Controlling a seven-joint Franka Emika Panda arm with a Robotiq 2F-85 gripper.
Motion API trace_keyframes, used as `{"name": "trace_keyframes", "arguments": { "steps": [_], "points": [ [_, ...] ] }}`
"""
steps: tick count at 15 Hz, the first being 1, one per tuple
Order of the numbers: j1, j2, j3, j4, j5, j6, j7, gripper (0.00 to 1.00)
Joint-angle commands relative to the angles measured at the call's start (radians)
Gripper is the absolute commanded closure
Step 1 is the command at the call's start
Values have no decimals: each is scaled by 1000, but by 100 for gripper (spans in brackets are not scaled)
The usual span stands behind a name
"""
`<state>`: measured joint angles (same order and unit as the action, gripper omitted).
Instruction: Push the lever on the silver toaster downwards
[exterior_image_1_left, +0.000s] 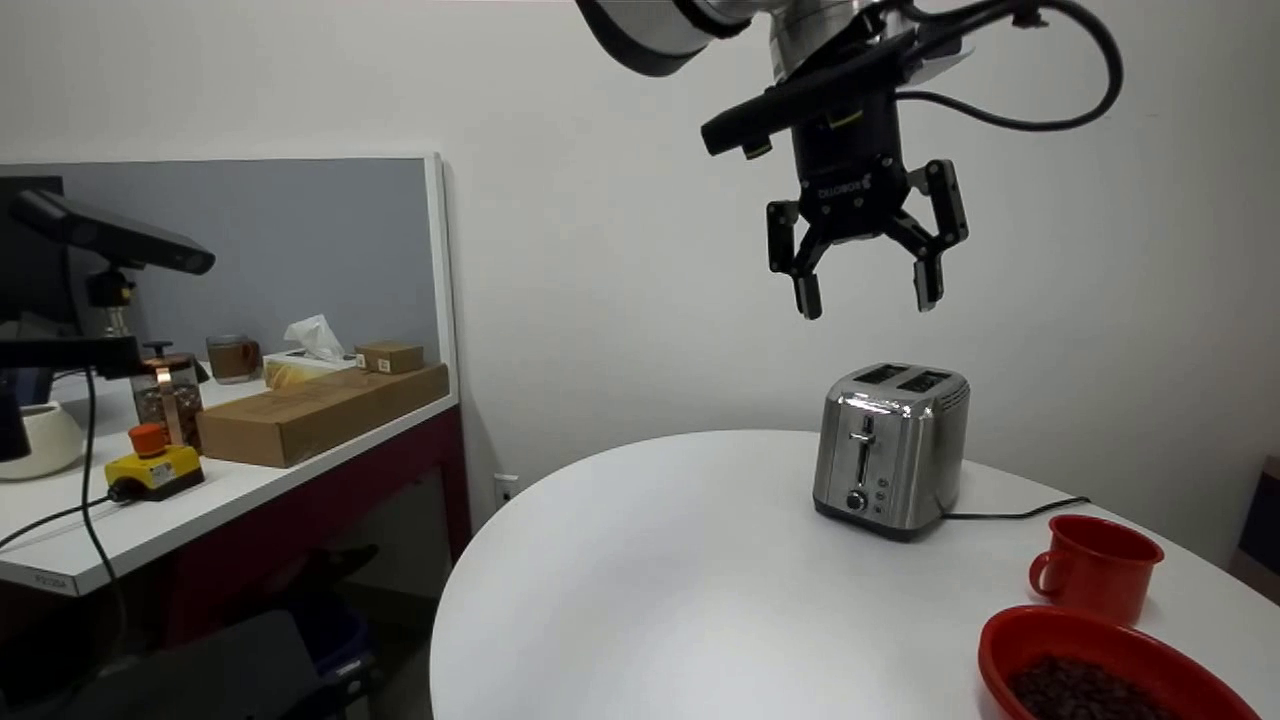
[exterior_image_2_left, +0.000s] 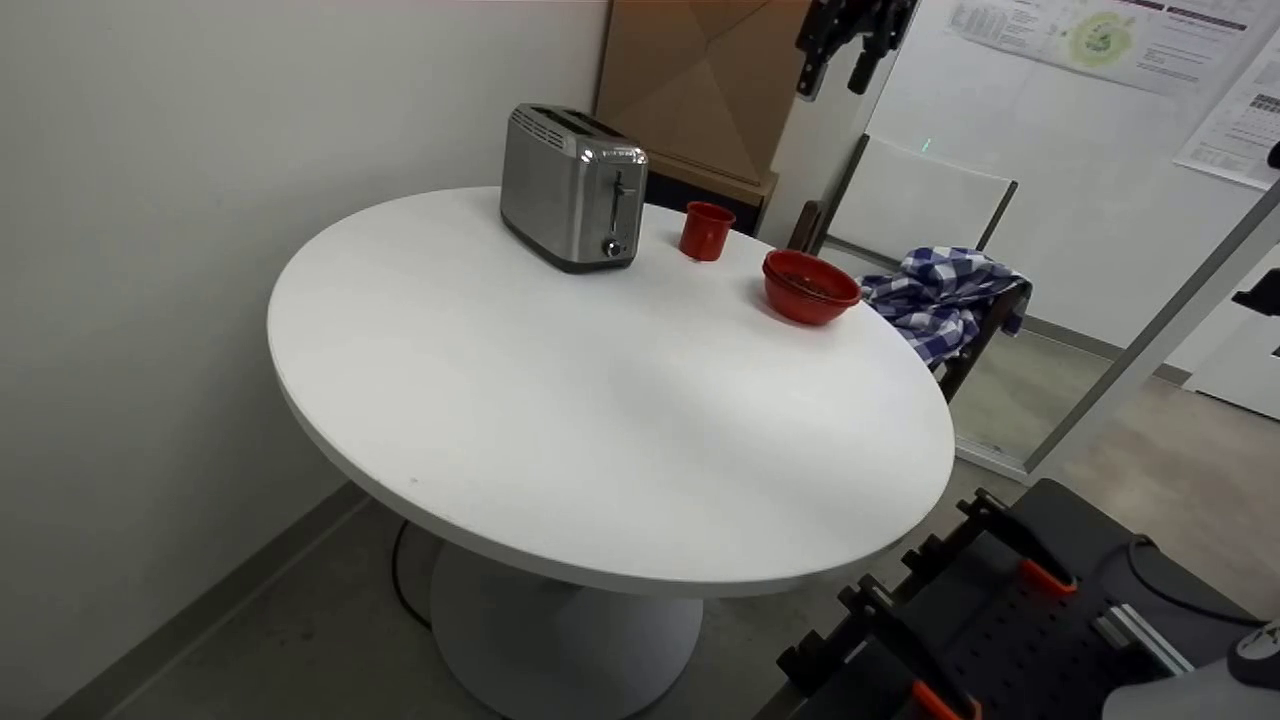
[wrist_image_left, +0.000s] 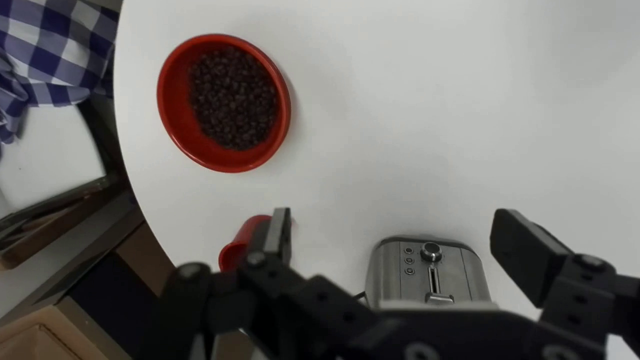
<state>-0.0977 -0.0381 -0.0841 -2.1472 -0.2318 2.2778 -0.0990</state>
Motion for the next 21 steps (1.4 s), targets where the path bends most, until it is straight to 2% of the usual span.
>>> {"name": "trace_keyframes", "arguments": {
  "steps": [1,4,5,6,7,9,13,17,21],
  "points": [
    [16,156,11,146,13,17,26,0],
    [31,263,19,238,4,22,50,0],
    [39,297,21,271,-1,18,61,4],
    [45,327,22,298,-2,18,69,13],
    [52,361,23,328,2,17,77,28],
    [64,413,23,377,4,12,93,37],
    [79,508,16,462,10,34,139,68],
    [83,575,17,506,18,112,164,99],
    [86,624,21,533,29,194,163,100]
  ]
}}
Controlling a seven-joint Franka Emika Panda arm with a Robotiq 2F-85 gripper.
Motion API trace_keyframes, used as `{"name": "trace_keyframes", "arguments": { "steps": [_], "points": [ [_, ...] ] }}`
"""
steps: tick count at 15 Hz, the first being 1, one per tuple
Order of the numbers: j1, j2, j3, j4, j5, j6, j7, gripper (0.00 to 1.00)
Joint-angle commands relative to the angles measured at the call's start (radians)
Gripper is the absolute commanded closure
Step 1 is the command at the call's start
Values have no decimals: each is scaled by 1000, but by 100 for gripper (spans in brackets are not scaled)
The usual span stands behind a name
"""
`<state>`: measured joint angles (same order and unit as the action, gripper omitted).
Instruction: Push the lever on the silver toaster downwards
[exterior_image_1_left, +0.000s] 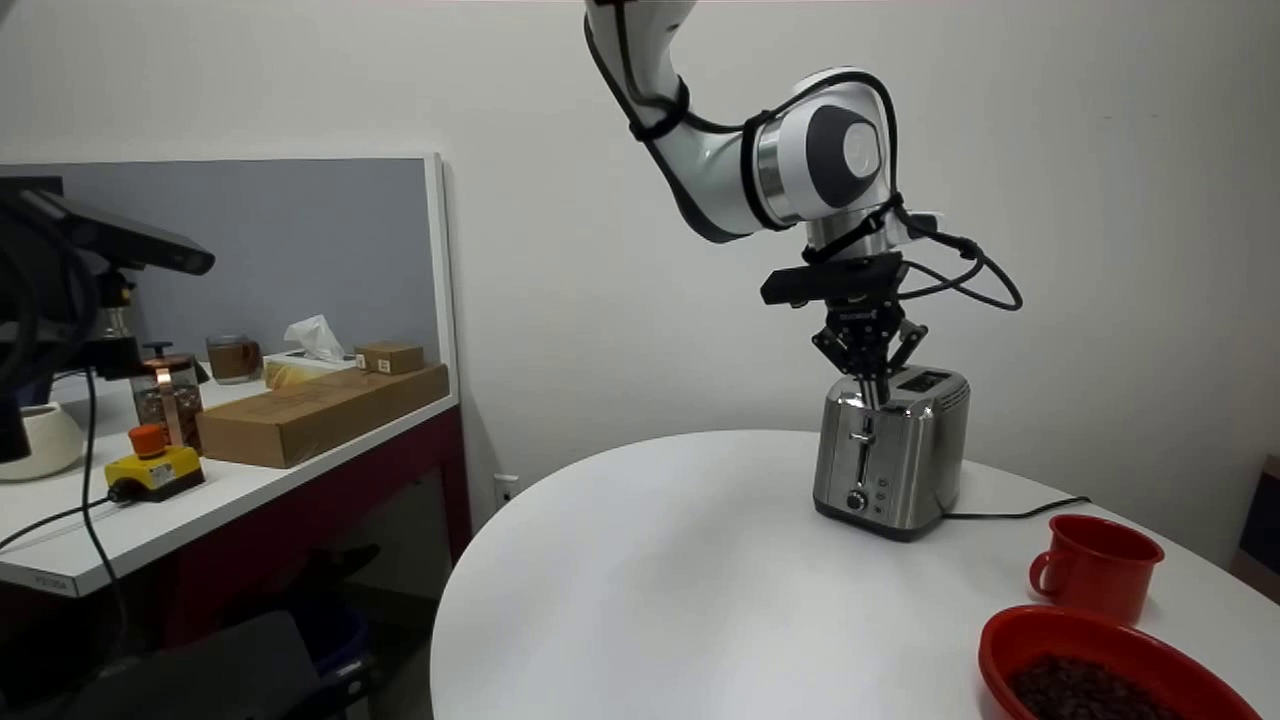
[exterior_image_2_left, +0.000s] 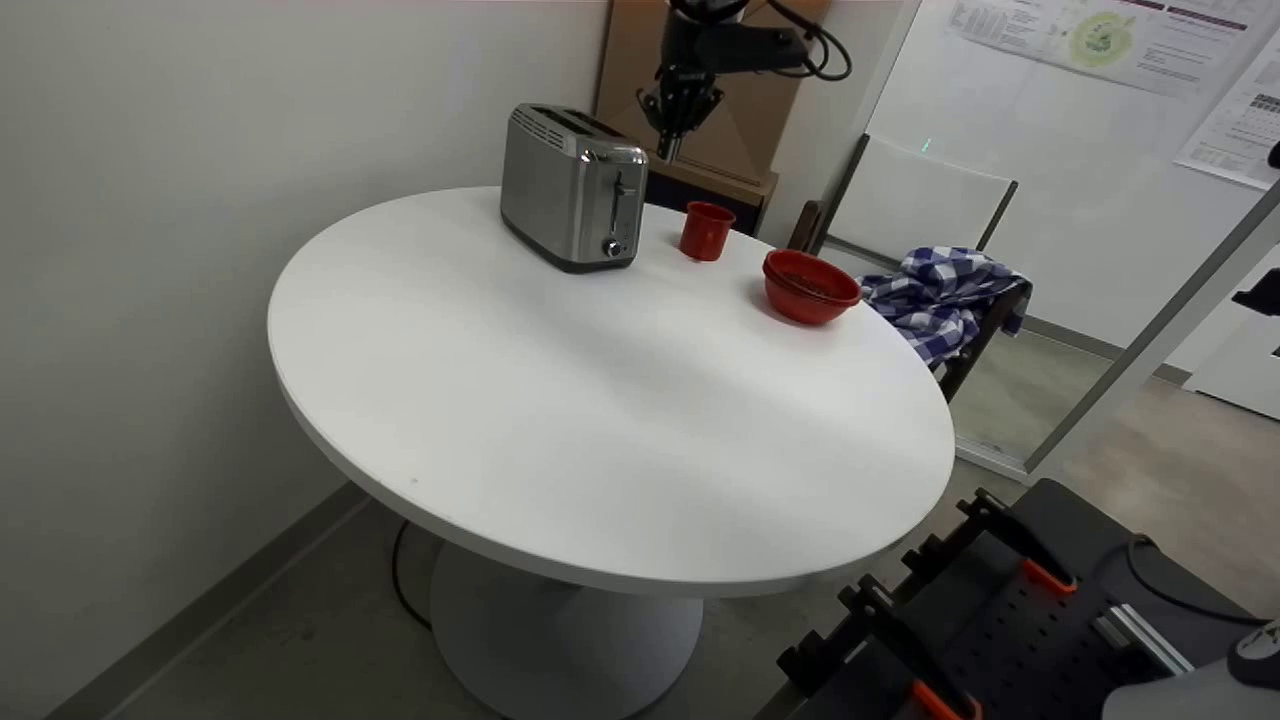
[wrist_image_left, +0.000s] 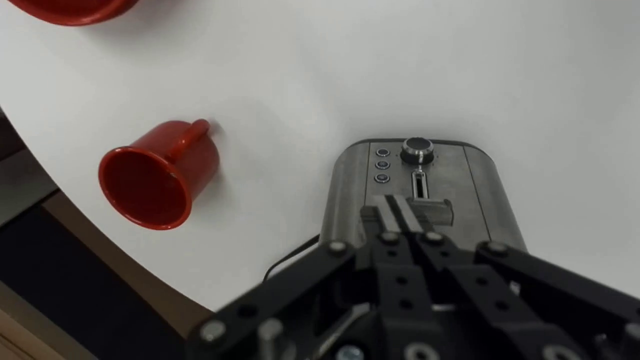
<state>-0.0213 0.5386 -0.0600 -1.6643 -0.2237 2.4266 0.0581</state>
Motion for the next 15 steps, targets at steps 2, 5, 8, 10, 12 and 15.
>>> {"name": "trace_keyframes", "arguments": {
  "steps": [2,5,8,10,12,15],
  "points": [
    [12,68,-2,63,28,74,1,100],
    [11,97,7,84,46,93,-13,100],
    [10,121,17,104,63,95,-25,100],
    [10,136,21,115,68,94,-28,100],
    [9,153,24,128,69,93,-32,100],
    [12,178,22,145,64,93,-34,100]
  ]
}}
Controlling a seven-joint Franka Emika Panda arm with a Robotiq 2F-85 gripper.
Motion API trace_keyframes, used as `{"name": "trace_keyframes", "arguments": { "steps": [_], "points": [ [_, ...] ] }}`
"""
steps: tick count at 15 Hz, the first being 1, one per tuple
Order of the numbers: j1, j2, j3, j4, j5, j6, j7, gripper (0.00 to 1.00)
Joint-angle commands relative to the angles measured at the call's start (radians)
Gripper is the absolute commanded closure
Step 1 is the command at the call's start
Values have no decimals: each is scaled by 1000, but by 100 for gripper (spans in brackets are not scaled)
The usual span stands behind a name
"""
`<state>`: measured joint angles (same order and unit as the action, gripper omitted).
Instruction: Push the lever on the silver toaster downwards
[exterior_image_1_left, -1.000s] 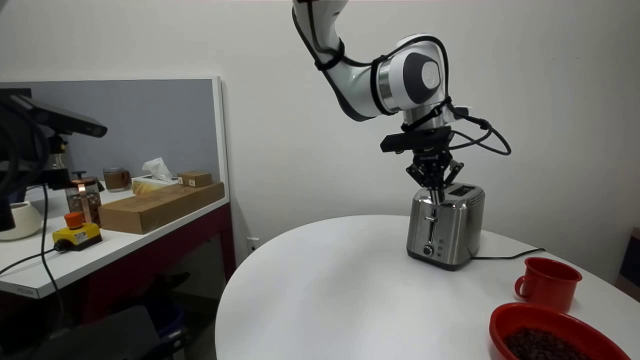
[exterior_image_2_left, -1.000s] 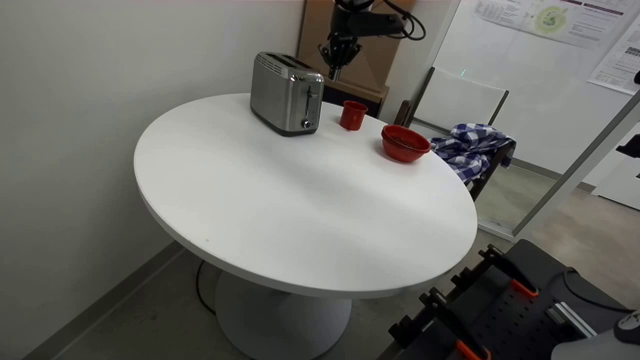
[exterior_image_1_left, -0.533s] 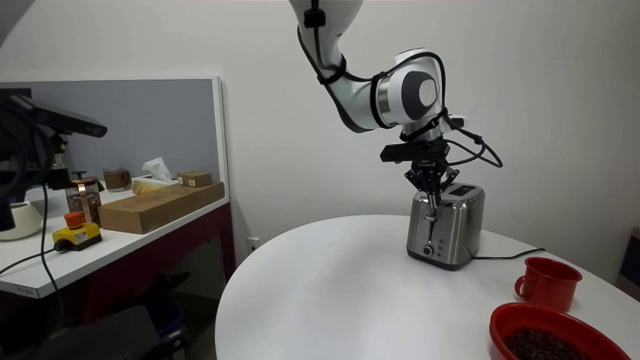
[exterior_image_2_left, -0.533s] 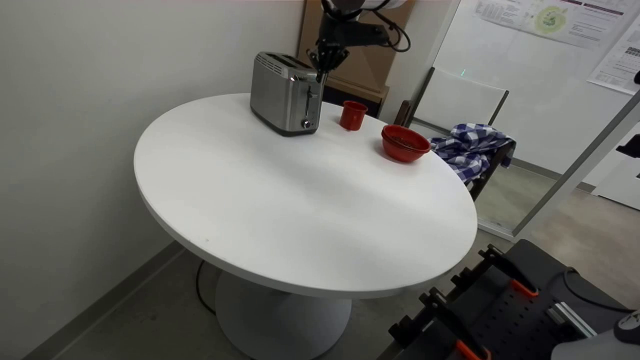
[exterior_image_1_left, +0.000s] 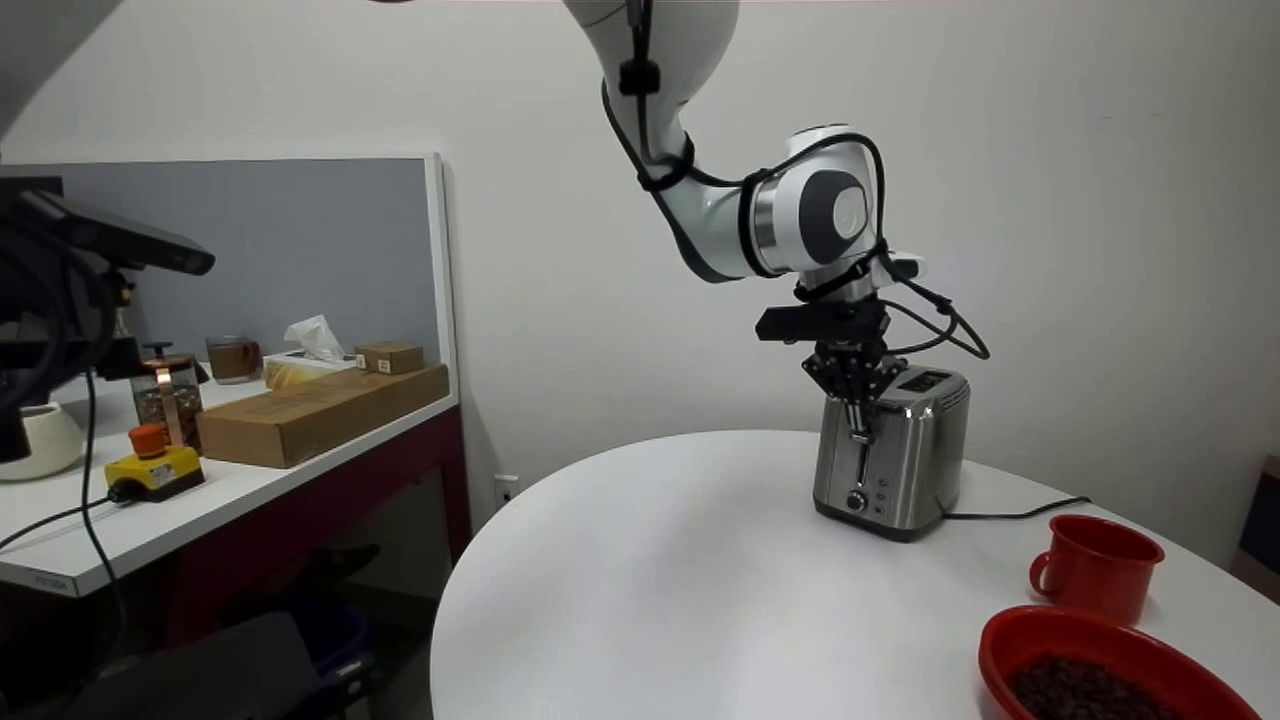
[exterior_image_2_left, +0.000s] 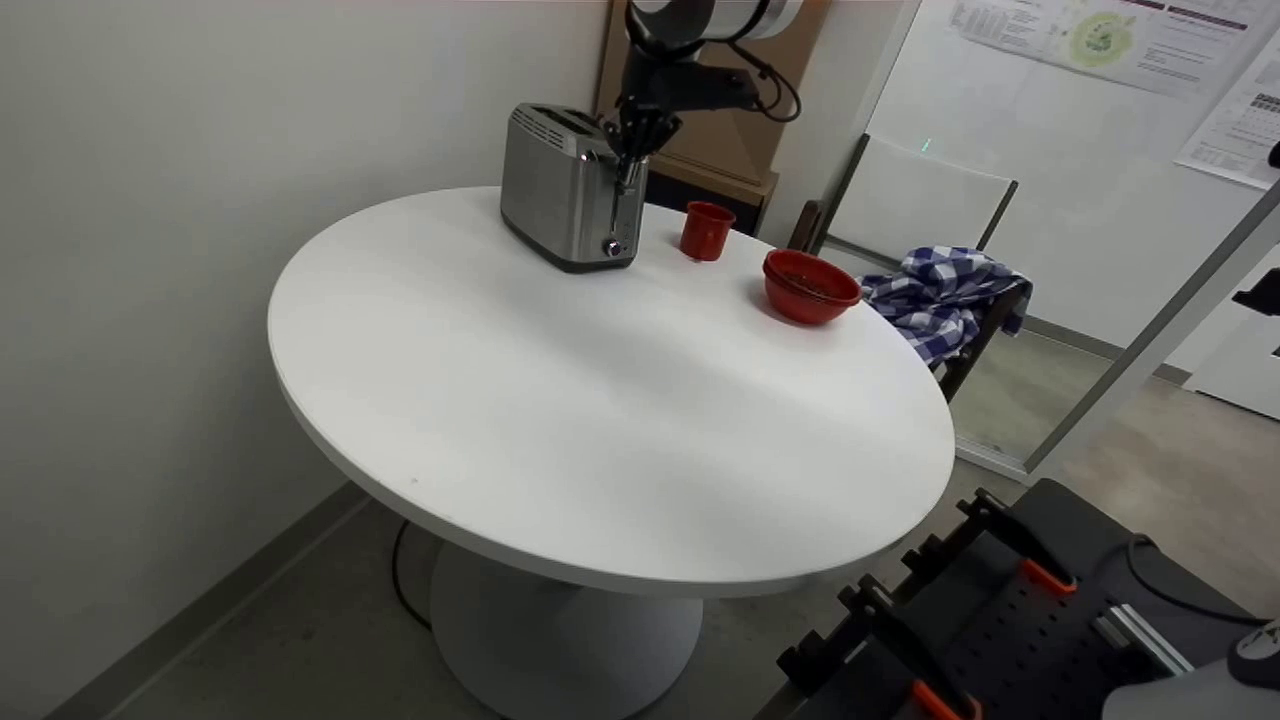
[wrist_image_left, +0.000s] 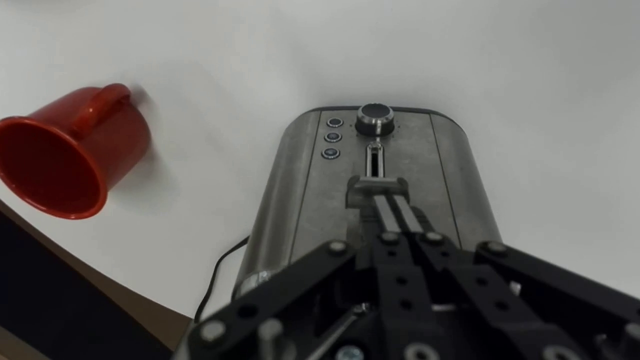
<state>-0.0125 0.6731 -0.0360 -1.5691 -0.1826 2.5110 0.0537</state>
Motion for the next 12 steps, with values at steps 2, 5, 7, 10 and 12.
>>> {"name": "trace_keyframes", "arguments": {
  "steps": [2,5,7,10,12],
  "points": [
    [3,67,-4,67,20,7,-32,100],
    [-5,97,3,88,29,-1,-45,100],
    [-10,120,5,101,32,-8,-54,100],
    [-11,160,-8,104,19,-1,-58,100],
    [-10,181,-14,101,11,-3,-67,100]
  ]
}}
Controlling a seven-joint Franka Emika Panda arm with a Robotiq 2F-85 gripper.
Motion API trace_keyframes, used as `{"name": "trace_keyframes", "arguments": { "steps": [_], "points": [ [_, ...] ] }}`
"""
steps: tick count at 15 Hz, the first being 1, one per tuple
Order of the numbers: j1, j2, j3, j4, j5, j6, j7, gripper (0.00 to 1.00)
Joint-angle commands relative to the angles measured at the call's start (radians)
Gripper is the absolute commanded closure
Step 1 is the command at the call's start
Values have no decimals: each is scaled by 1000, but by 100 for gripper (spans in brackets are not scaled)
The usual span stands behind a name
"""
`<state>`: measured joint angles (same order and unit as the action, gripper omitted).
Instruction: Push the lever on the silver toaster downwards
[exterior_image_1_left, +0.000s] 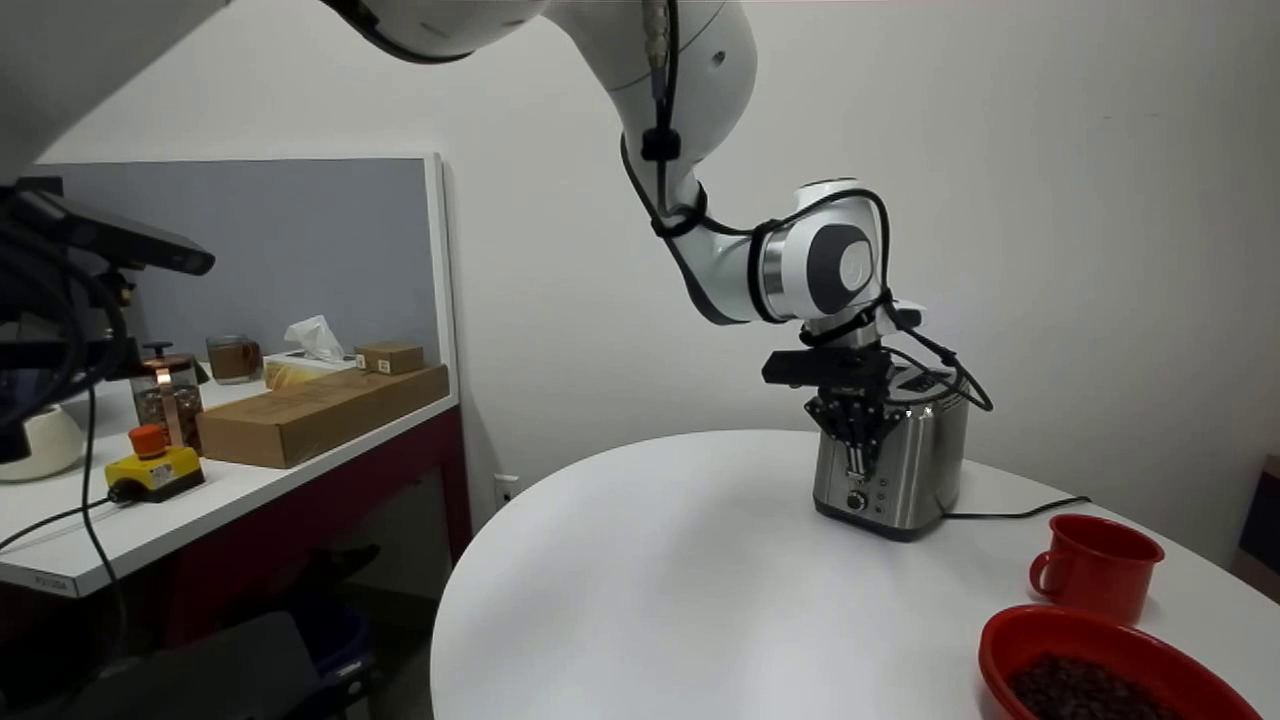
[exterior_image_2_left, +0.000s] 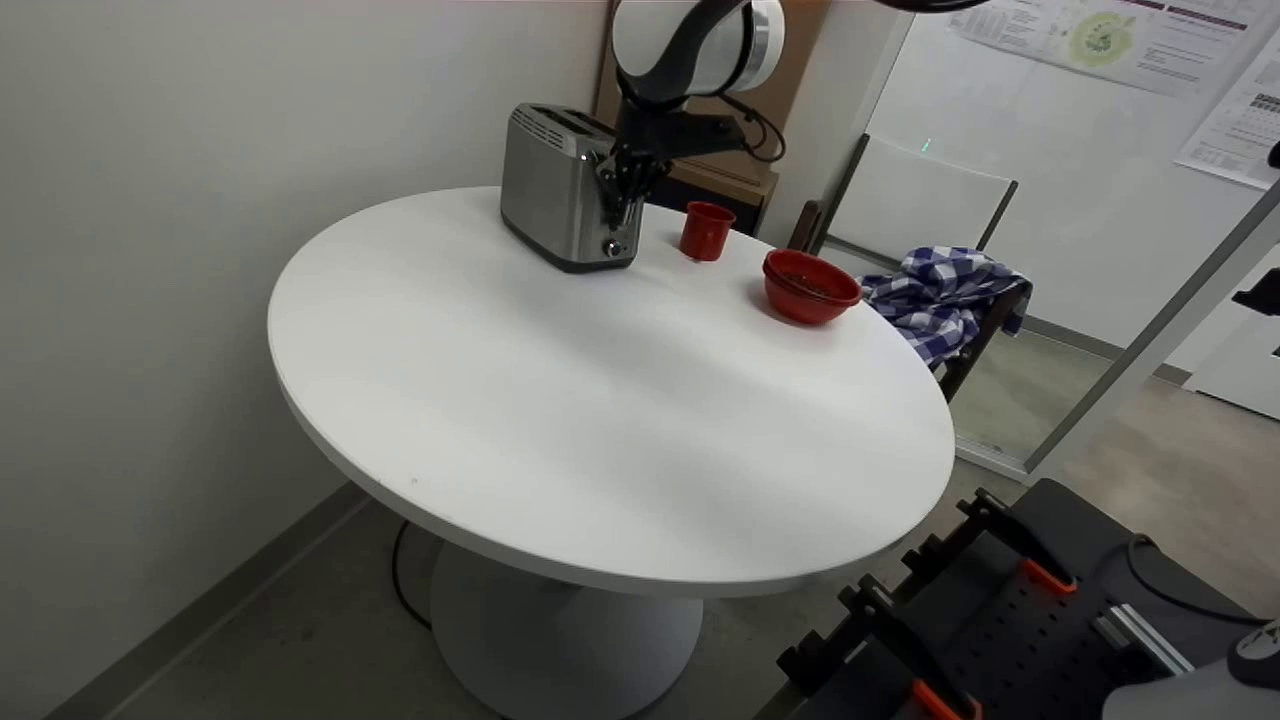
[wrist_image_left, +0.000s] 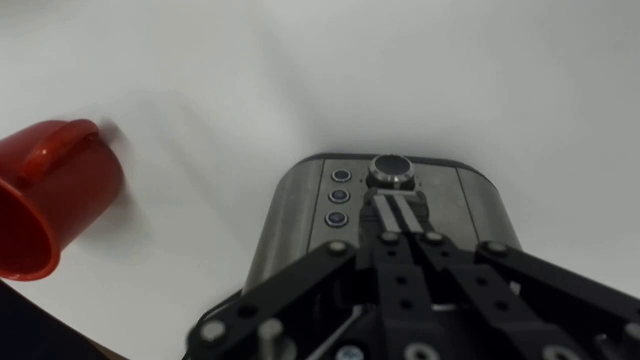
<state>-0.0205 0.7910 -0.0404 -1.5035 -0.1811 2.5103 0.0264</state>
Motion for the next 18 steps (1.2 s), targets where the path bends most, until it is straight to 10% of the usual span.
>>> {"name": "trace_keyframes", "arguments": {
  "steps": [1,5,7,18],
  "points": [
    [0,75,-14,35,4,-2,-47,100],
    [4,68,-16,44,3,-25,-61,100],
    [-4,43,-8,52,19,-102,-69,73],
    [-139,-381,37,-241,126,-497,-330,0]
  ]
}}
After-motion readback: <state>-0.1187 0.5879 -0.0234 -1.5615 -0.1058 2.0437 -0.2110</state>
